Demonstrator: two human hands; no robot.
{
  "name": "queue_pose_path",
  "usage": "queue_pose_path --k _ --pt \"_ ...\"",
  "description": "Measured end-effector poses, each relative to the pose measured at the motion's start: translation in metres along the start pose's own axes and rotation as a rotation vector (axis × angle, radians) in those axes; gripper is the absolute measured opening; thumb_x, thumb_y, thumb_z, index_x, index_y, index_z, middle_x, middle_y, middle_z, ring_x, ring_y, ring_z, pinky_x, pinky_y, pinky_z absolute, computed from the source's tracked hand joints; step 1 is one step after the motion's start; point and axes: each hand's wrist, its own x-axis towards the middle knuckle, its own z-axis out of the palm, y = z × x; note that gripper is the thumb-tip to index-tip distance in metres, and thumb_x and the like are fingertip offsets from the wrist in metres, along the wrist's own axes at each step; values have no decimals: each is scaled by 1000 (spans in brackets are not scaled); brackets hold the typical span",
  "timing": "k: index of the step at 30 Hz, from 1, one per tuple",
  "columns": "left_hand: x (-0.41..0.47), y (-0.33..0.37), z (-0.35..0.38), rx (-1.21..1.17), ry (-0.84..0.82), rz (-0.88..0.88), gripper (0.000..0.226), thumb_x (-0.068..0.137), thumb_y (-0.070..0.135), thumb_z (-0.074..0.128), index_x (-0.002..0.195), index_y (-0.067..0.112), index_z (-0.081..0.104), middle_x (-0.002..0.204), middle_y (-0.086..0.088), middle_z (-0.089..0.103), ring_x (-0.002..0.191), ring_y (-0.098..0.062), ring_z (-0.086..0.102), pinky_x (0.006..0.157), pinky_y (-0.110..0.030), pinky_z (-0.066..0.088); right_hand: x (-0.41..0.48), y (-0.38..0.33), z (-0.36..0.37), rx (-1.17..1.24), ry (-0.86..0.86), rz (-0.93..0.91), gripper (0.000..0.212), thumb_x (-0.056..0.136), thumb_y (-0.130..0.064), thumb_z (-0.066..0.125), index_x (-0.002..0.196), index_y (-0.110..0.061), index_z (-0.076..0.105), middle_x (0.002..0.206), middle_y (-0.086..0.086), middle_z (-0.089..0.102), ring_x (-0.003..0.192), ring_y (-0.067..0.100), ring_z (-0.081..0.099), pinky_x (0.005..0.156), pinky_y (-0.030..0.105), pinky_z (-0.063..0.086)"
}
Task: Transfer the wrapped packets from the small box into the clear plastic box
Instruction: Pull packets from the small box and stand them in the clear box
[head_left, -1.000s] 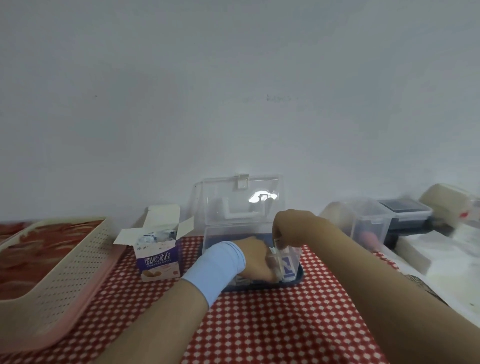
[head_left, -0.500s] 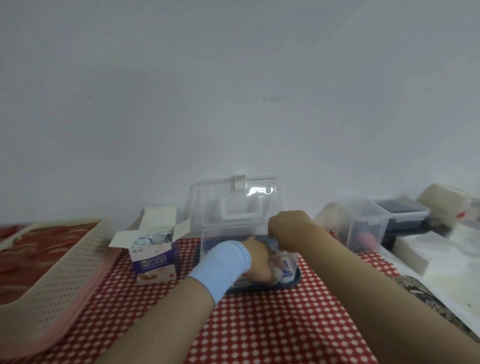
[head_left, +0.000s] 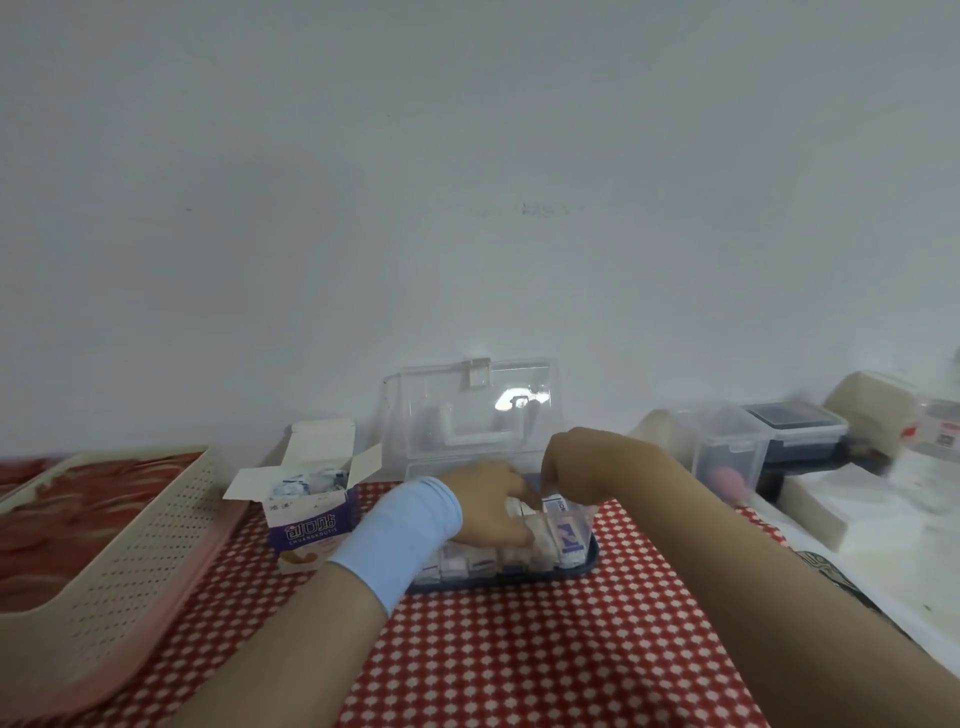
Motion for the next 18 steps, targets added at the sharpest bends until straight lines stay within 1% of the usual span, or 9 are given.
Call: queue_pose_path --k 2,4,6,8,11,13,15,17,18 --pt "-15 -8 -16 -85 91 30 41 90 39 62 128 23 63 129 1 59 112 -19 57 95 -32 46 -5 -1 -13 68 93 3 30 92 -14 56 112 -25 75 112 -3 71 97 20 67 93 37 55" --pt "-32 -15 -30 -160 212 11 34 92 35 61 126 28 65 126 9 59 113 -10 55 99 -30 44 -10 -7 -25 74 219 4 34 93 -12 54 111 -33 74 117 -7 69 102 17 65 95 35 52" --pt "-45 -29 -39 -229 351 -31 29 93 31 60 121 30 66 121 13 61 111 -6 56 101 -29 46 -14 -19 -35 73 324 -24 36 94 -13 50 110 -36 73 118 -12 68 105 15 63 95 32 47" --pt "-57 -47 -44 -277 482 -80 21 95 28 59 114 31 69 114 13 64 103 -5 59 97 -28 49 -14 -37 -43 118 369 -70 36 95 -15 48 109 -37 72 117 -14 68 107 13 61 95 31 44" --pt "-74 -77 -46 -326 602 -184 16 96 23 57 105 30 69 102 16 63 95 -4 57 88 -24 46 -12 -67 -47 233 379 -158 35 96 -16 48 106 -37 74 116 -15 70 107 11 63 96 32 51" --pt "-87 -97 -46 -331 646 -245 15 96 21 58 100 31 68 97 17 61 89 -1 56 80 -20 45 -11 -89 -48 272 381 -208 34 97 -15 49 108 -34 75 118 -13 70 106 12 64 96 31 52" --pt "-96 -115 -44 -307 654 -298 14 94 20 59 98 31 67 98 14 62 89 -4 58 70 -15 40 -10 -107 -48 321 392 -242 31 99 -14 50 110 -29 75 118 -10 71 105 12 65 95 29 52" --pt "-104 -133 -41 -264 596 -372 14 95 22 59 103 30 67 106 10 63 95 -10 61 65 -13 37 -5 -125 -48 386 394 -278 29 100 -13 52 110 -25 76 114 -7 73 101 12 66 95 29 52" --pt "-106 -140 -39 -234 548 -405 17 95 25 60 109 29 68 113 8 63 99 -12 62 66 -11 39 -2 -133 -47 409 391 -291 28 99 -12 53 110 -24 76 113 -6 73 100 12 66 95 29 53"
